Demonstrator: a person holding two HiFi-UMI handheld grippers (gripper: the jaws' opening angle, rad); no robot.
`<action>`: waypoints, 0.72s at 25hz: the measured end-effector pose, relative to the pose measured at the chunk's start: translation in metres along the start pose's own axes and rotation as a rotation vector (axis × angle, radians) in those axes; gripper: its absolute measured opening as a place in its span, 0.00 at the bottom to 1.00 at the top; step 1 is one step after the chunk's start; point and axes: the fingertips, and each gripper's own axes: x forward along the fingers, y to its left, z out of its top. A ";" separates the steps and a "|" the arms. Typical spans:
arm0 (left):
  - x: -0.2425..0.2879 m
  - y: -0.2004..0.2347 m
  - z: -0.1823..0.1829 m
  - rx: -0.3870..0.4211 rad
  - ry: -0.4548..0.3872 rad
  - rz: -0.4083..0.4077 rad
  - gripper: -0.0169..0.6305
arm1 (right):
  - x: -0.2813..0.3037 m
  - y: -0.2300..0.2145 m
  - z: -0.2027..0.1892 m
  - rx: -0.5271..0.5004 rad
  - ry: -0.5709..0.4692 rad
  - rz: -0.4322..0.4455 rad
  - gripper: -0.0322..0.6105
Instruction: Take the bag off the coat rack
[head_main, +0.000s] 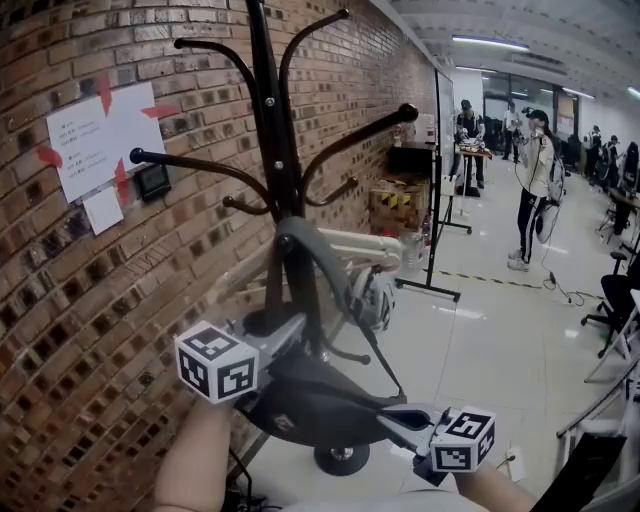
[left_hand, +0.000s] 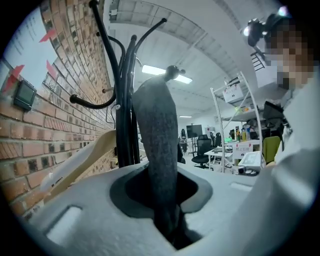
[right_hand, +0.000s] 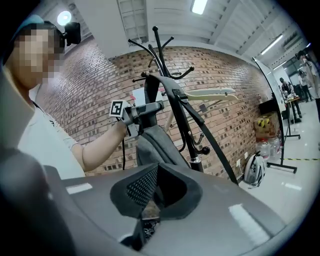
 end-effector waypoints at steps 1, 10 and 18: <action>0.000 0.001 0.000 -0.005 0.003 0.002 0.13 | -0.001 0.000 -0.003 0.005 0.003 -0.001 0.05; -0.001 -0.005 0.001 -0.068 0.019 -0.048 0.04 | -0.011 0.005 -0.012 0.025 -0.016 -0.034 0.05; -0.010 -0.006 0.013 -0.061 0.038 0.009 0.03 | -0.031 0.017 -0.006 0.008 -0.034 -0.066 0.05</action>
